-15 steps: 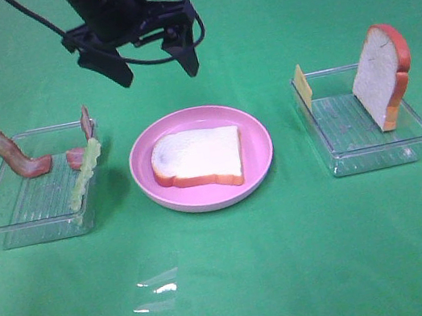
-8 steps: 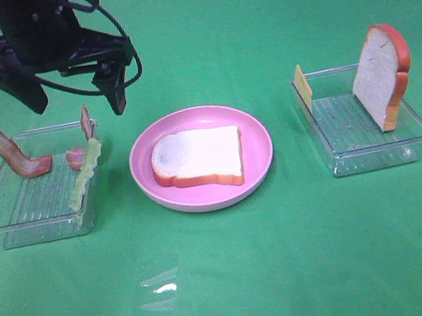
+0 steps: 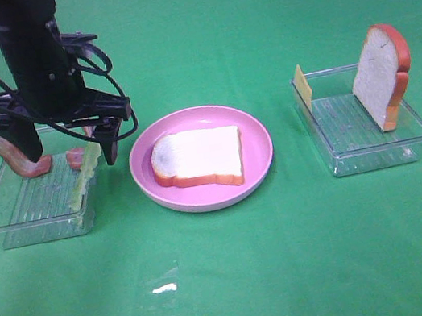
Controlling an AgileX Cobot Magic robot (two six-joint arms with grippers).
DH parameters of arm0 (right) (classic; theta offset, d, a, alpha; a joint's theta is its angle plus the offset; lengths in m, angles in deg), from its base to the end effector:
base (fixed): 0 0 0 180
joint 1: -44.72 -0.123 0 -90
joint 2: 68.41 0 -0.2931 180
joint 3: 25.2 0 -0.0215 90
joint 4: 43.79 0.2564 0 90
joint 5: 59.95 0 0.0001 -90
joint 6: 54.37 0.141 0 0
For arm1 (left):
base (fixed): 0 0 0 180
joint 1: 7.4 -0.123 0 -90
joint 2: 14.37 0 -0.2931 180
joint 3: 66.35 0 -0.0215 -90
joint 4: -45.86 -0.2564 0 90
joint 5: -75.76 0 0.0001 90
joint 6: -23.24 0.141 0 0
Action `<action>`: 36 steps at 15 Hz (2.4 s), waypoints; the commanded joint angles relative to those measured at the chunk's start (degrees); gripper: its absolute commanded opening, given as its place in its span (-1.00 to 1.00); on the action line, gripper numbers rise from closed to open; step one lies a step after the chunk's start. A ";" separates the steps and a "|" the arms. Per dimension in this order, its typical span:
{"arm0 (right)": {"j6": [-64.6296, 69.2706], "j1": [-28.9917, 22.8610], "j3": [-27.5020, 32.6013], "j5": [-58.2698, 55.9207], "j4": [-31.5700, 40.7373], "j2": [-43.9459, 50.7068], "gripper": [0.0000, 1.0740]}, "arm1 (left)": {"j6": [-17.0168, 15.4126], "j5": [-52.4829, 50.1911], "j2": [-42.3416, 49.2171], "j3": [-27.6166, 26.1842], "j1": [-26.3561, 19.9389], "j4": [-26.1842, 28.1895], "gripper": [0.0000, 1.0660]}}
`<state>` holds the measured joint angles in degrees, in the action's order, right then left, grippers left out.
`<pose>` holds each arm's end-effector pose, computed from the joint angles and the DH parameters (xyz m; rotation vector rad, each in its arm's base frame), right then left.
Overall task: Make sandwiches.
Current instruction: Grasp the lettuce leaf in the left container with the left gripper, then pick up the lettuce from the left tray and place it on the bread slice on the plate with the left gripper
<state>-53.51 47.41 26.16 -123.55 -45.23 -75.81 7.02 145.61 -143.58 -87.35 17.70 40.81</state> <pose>0.0363 -0.0049 0.2366 0.0674 2.1346 -0.0494 0.4038 -0.1763 0.1500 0.2828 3.0659 0.1016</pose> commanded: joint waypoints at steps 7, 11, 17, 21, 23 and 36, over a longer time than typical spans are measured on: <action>-0.17 0.06 0.11 0.11 -0.17 1.72 0.53 | 0.06 2.86 -3.21 0.34 0.17 -1.66 0.55; -0.17 0.06 0.11 0.11 -0.17 1.72 0.53 | -0.17 2.64 -3.55 0.34 0.17 -1.66 0.27; -0.17 0.06 0.11 0.11 -0.17 1.72 0.53 | 0.34 2.52 -5.16 0.34 0.17 -1.26 -0.69; -0.17 0.06 0.11 0.11 -0.17 1.72 0.53 | 1.60 2.01 -5.04 0.29 0.17 -1.20 -1.00; -0.17 0.06 0.11 0.11 -0.17 1.72 0.53 | 1.78 1.78 -4.98 0.29 0.17 -1.20 -1.00; -0.17 0.06 0.11 0.11 -0.17 1.72 0.53 | 1.78 1.49 4.53 -0.52 0.17 -0.06 -1.00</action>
<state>-53.51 47.41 26.16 -123.55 -45.23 -75.81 8.91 145.61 -139.68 -87.92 17.70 40.41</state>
